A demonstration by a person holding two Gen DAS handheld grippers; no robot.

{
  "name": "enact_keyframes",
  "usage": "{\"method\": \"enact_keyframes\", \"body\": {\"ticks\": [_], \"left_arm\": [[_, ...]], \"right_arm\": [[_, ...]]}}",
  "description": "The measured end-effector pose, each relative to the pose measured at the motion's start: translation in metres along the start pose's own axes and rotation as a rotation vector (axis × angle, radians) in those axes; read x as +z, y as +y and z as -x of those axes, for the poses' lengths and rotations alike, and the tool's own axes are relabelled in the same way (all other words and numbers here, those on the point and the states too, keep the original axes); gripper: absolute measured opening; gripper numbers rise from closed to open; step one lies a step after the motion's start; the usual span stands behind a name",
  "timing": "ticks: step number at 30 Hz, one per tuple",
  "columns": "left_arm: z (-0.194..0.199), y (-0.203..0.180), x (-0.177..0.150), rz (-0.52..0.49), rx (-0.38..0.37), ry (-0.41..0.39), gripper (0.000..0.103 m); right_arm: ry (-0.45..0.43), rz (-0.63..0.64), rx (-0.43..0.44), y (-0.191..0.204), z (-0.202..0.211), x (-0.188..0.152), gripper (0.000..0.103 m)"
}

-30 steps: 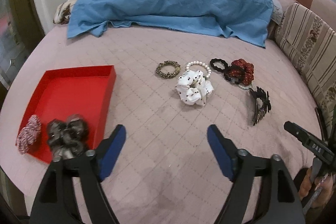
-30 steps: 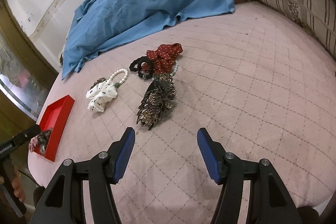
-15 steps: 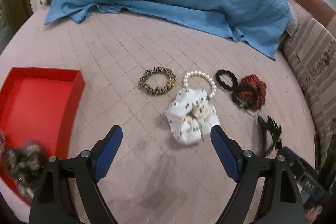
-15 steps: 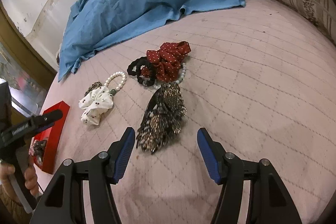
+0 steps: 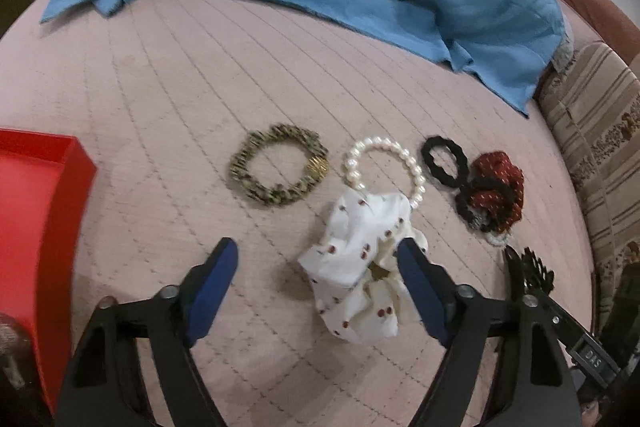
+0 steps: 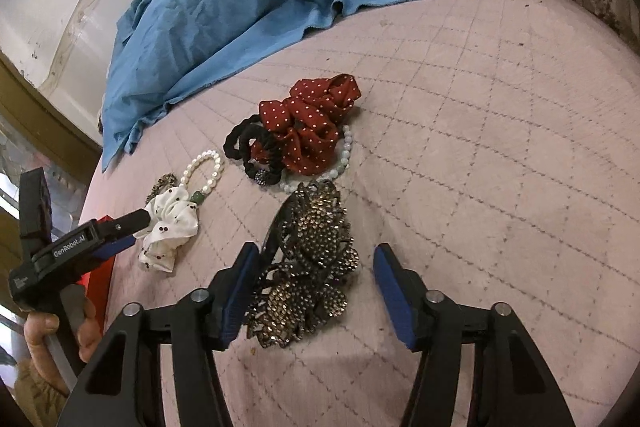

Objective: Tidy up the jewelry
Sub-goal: 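Grasp the white polka-dot scrunchie with the left tool while the right tool grasps the sparkly hair clip, then carry the scrunchie and hair clip to the red tray and release both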

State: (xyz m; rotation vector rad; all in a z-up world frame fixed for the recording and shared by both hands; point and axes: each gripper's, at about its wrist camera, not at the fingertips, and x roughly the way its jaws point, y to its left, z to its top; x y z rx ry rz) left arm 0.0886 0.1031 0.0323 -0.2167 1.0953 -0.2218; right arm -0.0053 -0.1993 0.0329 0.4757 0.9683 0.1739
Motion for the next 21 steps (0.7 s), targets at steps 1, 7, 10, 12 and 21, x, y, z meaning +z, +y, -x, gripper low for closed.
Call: {"method": "enact_keyframes", "body": {"ticks": [1, 7, 10, 12, 21], "left_arm": [[-0.003, -0.002, -0.001, -0.005, -0.011, 0.016, 0.063], [-0.005, -0.014, -0.008, -0.039, -0.008, 0.042, 0.007], [0.015, -0.016, -0.01, -0.038, -0.02, 0.004, 0.007], [0.035, -0.015, -0.013, -0.03, -0.041, -0.022, 0.007], [0.119, 0.026, -0.031, 0.03, -0.091, -0.174, 0.007]], "right_arm": [[0.001, -0.002, 0.006, 0.0, -0.001, 0.001, 0.058], [0.008, 0.043, 0.016, 0.015, -0.002, -0.002, 0.04], [-0.003, 0.079, 0.016, 0.024, 0.005, -0.006, 0.039], [-0.011, 0.094, 0.023, 0.03, 0.013, -0.008, 0.039], [-0.024, 0.143, 0.047, 0.062, 0.042, -0.013, 0.039]]}}
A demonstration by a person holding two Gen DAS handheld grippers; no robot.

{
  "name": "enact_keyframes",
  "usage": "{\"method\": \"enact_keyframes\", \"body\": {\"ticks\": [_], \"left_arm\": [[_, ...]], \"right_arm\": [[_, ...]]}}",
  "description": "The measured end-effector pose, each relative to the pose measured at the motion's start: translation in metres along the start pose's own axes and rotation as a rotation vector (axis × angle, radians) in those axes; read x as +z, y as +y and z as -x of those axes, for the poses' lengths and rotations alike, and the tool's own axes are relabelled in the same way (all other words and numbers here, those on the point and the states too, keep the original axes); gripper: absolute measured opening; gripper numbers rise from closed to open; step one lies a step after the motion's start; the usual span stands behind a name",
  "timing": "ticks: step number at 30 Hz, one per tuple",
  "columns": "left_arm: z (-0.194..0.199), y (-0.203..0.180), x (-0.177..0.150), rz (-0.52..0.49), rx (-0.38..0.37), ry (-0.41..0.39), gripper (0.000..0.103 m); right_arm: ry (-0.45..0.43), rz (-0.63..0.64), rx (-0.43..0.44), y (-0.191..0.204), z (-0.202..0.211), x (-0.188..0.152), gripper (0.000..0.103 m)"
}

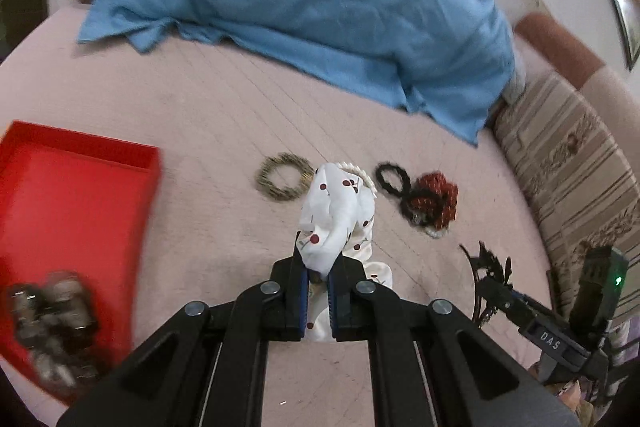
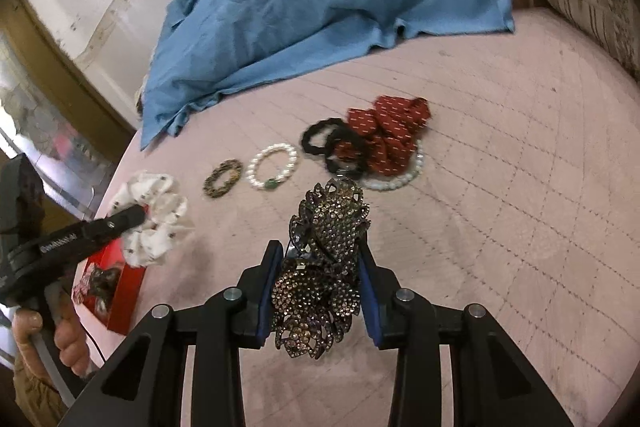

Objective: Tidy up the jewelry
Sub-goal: 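Carry the scrunchie and hair clip to the red tray and release both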

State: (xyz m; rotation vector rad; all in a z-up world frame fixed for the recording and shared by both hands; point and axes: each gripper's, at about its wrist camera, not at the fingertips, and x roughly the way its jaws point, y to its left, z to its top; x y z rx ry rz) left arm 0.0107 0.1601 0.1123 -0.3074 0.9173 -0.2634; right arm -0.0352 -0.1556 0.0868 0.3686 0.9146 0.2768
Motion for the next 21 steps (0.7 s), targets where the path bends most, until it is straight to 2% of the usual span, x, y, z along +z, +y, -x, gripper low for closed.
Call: {"method": "enact_keyframes", "body": {"ticks": [6, 10, 17, 21], "left_arm": [[0.036, 0.06, 0.008, 0.076, 0.052, -0.097, 0.008], [0.051, 0.125, 0.015, 0.193, 0.103, -0.131, 0.008], [0.061, 0.208, 0.03, 0.318, 0.197, -0.143, 0.008], [0.056, 0.243, 0.038, 0.397, 0.181, -0.141, 0.008]], "right_arm": [[0.034, 0.097, 0.001, 0.047, -0.002, -0.001, 0.039], [0.065, 0.181, 0.016, 0.095, -0.016, 0.0, 0.039], [0.132, 0.314, 0.105, 0.198, -0.063, 0.006, 0.039], [0.149, 0.373, 0.15, 0.251, -0.091, 0.011, 0.039]]}}
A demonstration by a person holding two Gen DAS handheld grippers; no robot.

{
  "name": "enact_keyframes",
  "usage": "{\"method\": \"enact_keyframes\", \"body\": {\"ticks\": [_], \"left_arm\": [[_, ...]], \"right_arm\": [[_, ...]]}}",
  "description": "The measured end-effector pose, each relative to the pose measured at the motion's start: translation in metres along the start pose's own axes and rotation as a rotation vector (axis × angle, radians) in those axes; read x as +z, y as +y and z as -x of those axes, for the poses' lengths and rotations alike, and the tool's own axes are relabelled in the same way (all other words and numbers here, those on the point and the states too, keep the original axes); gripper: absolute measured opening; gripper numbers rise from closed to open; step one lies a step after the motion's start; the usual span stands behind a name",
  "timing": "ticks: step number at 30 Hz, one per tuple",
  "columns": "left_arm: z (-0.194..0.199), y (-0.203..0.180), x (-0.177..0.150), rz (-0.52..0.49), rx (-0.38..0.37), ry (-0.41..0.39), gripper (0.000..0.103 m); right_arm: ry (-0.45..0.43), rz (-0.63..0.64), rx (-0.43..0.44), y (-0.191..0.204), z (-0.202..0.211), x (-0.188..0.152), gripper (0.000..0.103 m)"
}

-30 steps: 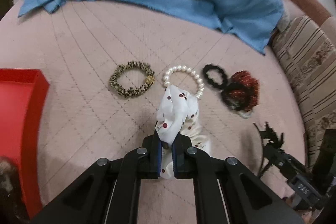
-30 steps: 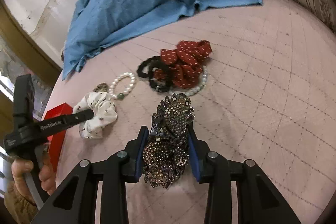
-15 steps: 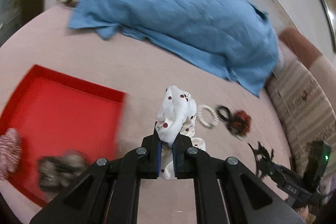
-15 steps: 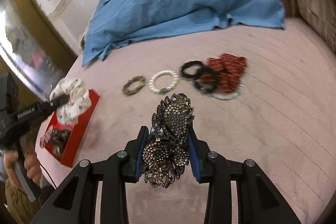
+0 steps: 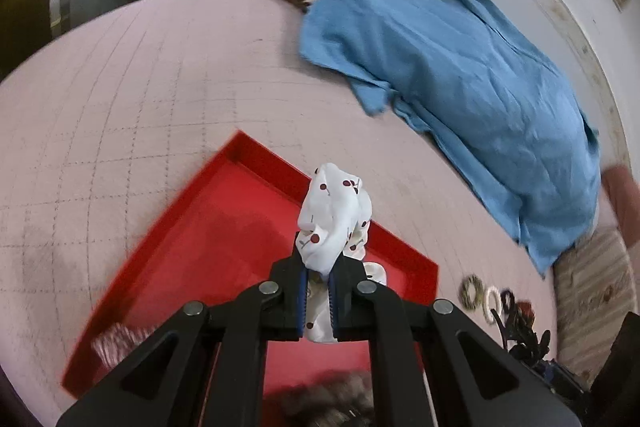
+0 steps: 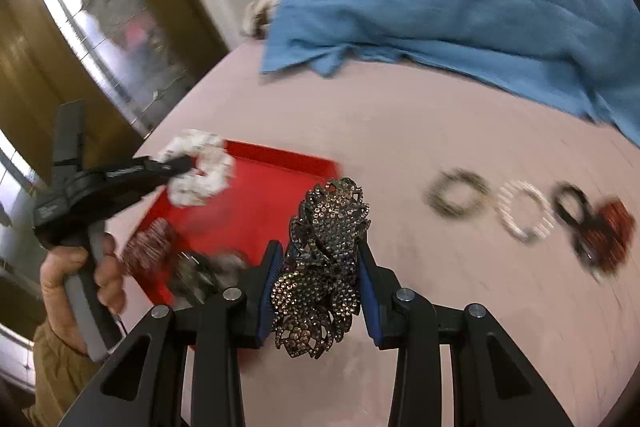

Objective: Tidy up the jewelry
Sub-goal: 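Carry the scrunchie and hair clip to the red tray and release both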

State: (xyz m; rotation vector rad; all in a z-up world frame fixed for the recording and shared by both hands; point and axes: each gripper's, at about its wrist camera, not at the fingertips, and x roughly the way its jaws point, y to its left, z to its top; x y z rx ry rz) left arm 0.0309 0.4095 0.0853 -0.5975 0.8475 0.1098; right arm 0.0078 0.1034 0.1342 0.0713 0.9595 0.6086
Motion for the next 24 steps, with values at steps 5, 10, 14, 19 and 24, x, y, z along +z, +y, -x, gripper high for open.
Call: {"method": "enact_keyframes", "body": {"ticks": [5, 10, 14, 19, 24], "left_arm": [[-0.022, 0.026, 0.009, 0.078, -0.028, 0.039, 0.008], [-0.03, 0.036, 0.012, 0.096, 0.005, 0.033, 0.008], [-0.035, 0.04, 0.012, 0.106, -0.005, 0.035, 0.009], [-0.028, 0.042, 0.013, 0.113, -0.038, 0.013, 0.032], [-0.018, 0.041, 0.012, 0.117, -0.07, -0.03, 0.048]], "right_arm": [[0.006, 0.101, 0.01, 0.048, -0.039, 0.031, 0.039], [0.043, 0.161, -0.059, 0.065, -0.086, 0.045, 0.039], [0.079, 0.188, -0.114, 0.065, -0.112, 0.046, 0.039], [0.102, 0.175, -0.143, 0.059, -0.127, 0.044, 0.04], [0.1, 0.212, -0.158, 0.065, -0.13, 0.039, 0.041]]}}
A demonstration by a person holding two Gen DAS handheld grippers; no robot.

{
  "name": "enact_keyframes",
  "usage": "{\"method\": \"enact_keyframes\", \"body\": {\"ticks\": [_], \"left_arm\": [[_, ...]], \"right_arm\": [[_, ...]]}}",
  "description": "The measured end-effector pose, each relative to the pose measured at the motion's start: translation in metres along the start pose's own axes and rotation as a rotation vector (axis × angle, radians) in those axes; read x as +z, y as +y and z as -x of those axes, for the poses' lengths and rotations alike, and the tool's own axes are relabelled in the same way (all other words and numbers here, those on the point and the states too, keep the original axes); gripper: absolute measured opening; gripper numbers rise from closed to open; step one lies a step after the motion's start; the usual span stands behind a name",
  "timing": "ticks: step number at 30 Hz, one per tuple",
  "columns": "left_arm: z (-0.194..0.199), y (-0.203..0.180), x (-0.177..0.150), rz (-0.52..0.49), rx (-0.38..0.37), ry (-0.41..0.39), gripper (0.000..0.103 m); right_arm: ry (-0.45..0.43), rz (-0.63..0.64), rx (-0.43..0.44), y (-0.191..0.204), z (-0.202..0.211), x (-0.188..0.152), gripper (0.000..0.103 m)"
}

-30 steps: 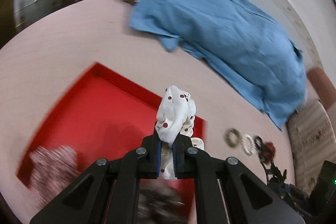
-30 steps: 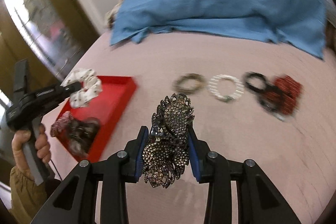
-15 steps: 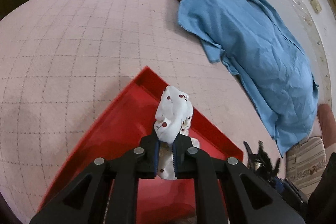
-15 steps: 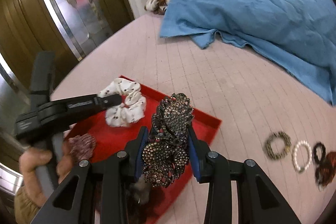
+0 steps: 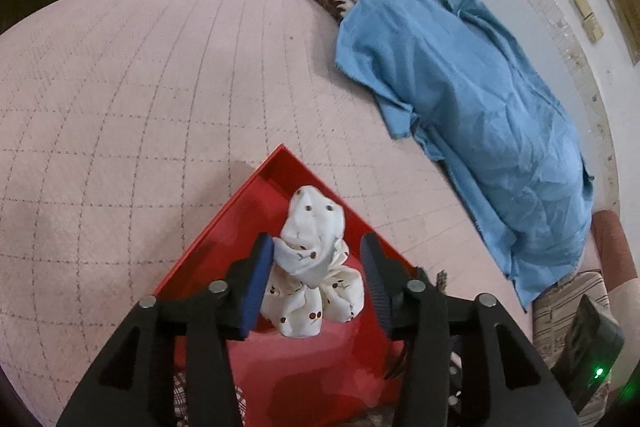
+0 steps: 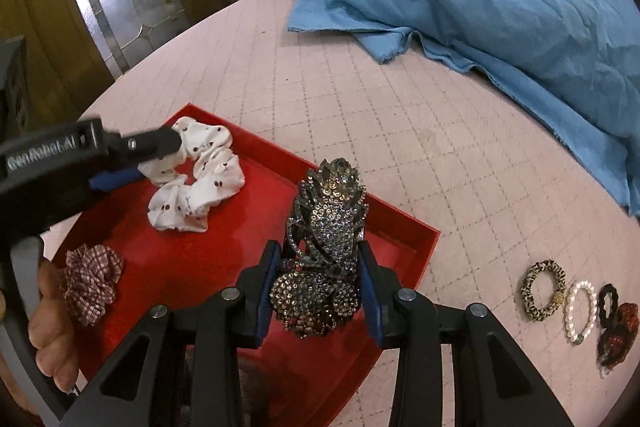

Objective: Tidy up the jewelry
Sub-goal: 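Carry the scrunchie and hair clip to the red tray and release both, then move both tools back toward the bracelets and red polka-dot scrunchie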

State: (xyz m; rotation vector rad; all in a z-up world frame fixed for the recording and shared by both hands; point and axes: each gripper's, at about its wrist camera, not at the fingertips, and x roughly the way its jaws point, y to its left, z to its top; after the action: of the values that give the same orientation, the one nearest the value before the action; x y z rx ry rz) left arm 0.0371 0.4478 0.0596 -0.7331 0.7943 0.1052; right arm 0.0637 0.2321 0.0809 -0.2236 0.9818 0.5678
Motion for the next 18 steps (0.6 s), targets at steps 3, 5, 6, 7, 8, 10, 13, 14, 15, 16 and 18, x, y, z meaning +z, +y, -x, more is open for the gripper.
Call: {"method": "enact_keyframes", "body": {"ticks": [3, 5, 6, 7, 8, 10, 13, 14, 15, 16, 18], "left_arm": [[0.004, 0.0, 0.0, 0.009, -0.025, -0.013, 0.054], [0.007, -0.002, 0.0, 0.007, -0.036, -0.02, 0.055], [0.009, -0.003, -0.001, 0.0, -0.039, -0.025, 0.056], [0.011, -0.004, -0.002, -0.005, -0.041, -0.028, 0.057], [0.012, -0.006, -0.003, -0.015, -0.042, -0.031, 0.057], [0.014, -0.01, -0.004, -0.035, -0.042, -0.033, 0.058], [0.017, -0.016, -0.007, -0.071, -0.035, -0.039, 0.058], [0.018, -0.019, -0.009, -0.086, -0.026, -0.038, 0.058], [0.02, -0.021, -0.011, -0.098, -0.019, -0.039, 0.058], [0.022, -0.024, -0.013, -0.116, -0.011, -0.04, 0.058], [0.027, -0.029, -0.018, -0.149, 0.0, -0.046, 0.058]], "right_arm": [[0.004, 0.02, 0.009, 0.005, 0.002, -0.003, 0.043], [0.01, 0.021, 0.021, 0.007, 0.003, -0.006, 0.054], [0.003, 0.015, 0.017, 0.007, 0.005, -0.008, 0.055], [-0.003, 0.009, 0.014, 0.007, 0.007, -0.009, 0.058], [-0.008, -0.001, 0.015, 0.006, 0.009, -0.01, 0.059], [-0.014, -0.025, 0.027, 0.002, 0.015, -0.011, 0.059], [-0.043, -0.051, 0.046, -0.005, 0.034, -0.013, 0.063], [-0.054, -0.058, 0.051, -0.007, 0.041, -0.015, 0.066], [-0.071, -0.07, 0.056, -0.012, 0.052, -0.02, 0.068], [-0.08, -0.079, 0.059, -0.015, 0.06, -0.023, 0.068], [-0.095, -0.102, 0.069, -0.024, 0.075, -0.033, 0.069]]}}
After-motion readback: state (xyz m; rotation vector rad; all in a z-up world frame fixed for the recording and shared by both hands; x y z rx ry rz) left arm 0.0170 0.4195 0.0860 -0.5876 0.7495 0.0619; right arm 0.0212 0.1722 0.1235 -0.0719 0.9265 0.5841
